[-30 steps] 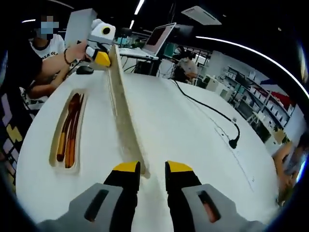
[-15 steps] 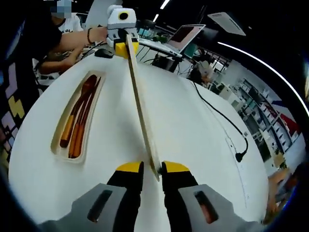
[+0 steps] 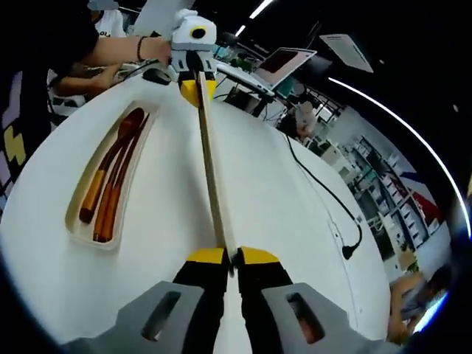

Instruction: Arrange the utensils inside the cutlery case until each visible utensil rests in its matching compartment.

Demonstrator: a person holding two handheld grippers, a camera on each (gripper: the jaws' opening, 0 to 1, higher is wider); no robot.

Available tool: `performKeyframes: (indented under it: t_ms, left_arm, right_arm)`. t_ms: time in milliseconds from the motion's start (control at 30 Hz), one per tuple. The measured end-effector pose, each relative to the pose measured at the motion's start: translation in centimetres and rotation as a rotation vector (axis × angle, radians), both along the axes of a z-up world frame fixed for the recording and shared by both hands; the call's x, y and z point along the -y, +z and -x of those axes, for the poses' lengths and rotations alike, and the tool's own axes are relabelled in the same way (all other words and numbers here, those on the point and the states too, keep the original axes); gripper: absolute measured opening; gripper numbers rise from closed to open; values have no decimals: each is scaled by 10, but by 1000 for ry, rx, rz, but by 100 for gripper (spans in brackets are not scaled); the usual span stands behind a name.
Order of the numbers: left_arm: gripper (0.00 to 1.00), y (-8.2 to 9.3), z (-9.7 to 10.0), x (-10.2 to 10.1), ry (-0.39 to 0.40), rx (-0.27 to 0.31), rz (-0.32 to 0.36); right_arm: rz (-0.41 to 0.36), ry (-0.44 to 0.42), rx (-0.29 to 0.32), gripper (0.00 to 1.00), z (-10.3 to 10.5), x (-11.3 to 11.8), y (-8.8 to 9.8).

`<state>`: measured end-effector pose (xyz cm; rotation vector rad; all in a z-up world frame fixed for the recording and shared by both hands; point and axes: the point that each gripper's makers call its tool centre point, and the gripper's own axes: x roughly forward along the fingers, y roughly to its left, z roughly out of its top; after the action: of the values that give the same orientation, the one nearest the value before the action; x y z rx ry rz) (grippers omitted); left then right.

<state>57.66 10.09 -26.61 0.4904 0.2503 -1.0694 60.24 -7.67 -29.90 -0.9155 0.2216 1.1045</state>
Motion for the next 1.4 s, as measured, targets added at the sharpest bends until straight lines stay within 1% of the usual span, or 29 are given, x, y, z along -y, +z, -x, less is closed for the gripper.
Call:
performKeyframes:
  t_ms: [33,67,100,133,167,200,233,267,300,333,367,400,433,467,567,600,633,667,767,800,900,933,1000,1033,1100,1200,1233,1367,1400]
  left_arm:
    - [8,1,-3,-3,21,-14,17]
    - [8,2,-4,-3,46,-47,55]
    - [10,1,-4,-4,65,-103,86]
    - [17,0,-2,-3,75,-151,112]
    - [22,-3,1,-4,63,-189,111]
    - [27,-6,2,-5,63,-214,99]
    - [30,-7,2,-4,64,-215,101]
    - [32,-8,3,-3,67,-228,117]
    - [36,-8,7,0,67,-262,152]
    - [44,-8,8,0,68,-289,171]
    - [53,-11,13,1,71,-353,195]
    - [66,-11,12,0,86,-388,217]
    - [73,-11,8,-2,100,-394,232]
    - [77,-12,6,-3,100,-401,228]
    - [83,-12,8,2,104,-437,240]
    - [86,-13,12,4,88,-473,243]
    - [88,-14,16,6,75,-500,237]
    - [89,-13,14,8,77,-498,239]
    - [93,-13,18,13,74,-568,243]
    - [94,-14,19,14,68,-582,237]
    - [97,-16,23,16,45,-604,198]
    - [97,-17,24,18,36,-609,181]
    - [100,-17,28,21,14,-624,143]
    - [100,-18,30,22,-1,-630,122]
    - [99,-18,29,23,-11,-618,72]
    - [98,-18,33,28,-42,-614,-6]
    - [98,-18,34,30,-48,-614,-27]
    - [96,-16,38,38,-78,-615,-81]
    - [96,-16,37,40,-83,-607,-97]
  right_arm:
    - [0,1,6,3,1,-1,0]
    - [-1,1,22,3,1,-2,1]
    - [0,0,40,3,0,-3,2]
    - [4,6,55,3,1,-4,2]
    - [8,9,67,2,2,-4,2]
    - [15,16,81,2,3,-4,2]
    - [16,21,93,2,4,-4,3]
    - [19,25,106,2,5,-4,3]
    - [24,27,114,2,5,-4,3]
    - [26,27,119,2,5,-3,3]
    - [25,21,169,2,2,-3,7]
    - [42,35,198,2,3,-3,7]
    - [33,34,191,2,6,-3,6]
    - [25,38,205,2,6,-3,8]
    - [30,40,263,2,7,-3,13]
    - [42,46,310,2,6,-4,17]
    - [48,51,313,2,8,-4,16]
    - [44,56,320,2,9,-5,17]
    - [47,70,393,2,12,-7,25]
    - [56,74,429,2,13,-7,28]
    - [62,74,465,2,17,-8,31]
    - [62,84,502,2,18,-9,36]
    - [65,93,540,2,22,-10,40]
    - [68,102,573,2,24,-11,44]
    - [65,109,594,2,28,-12,48]
    - [97,131,685,2,33,-14,56]
    - [104,132,697,3,35,-15,56]
    - [117,134,734,3,40,-16,60]
    - [123,132,766,3,41,-16,64]
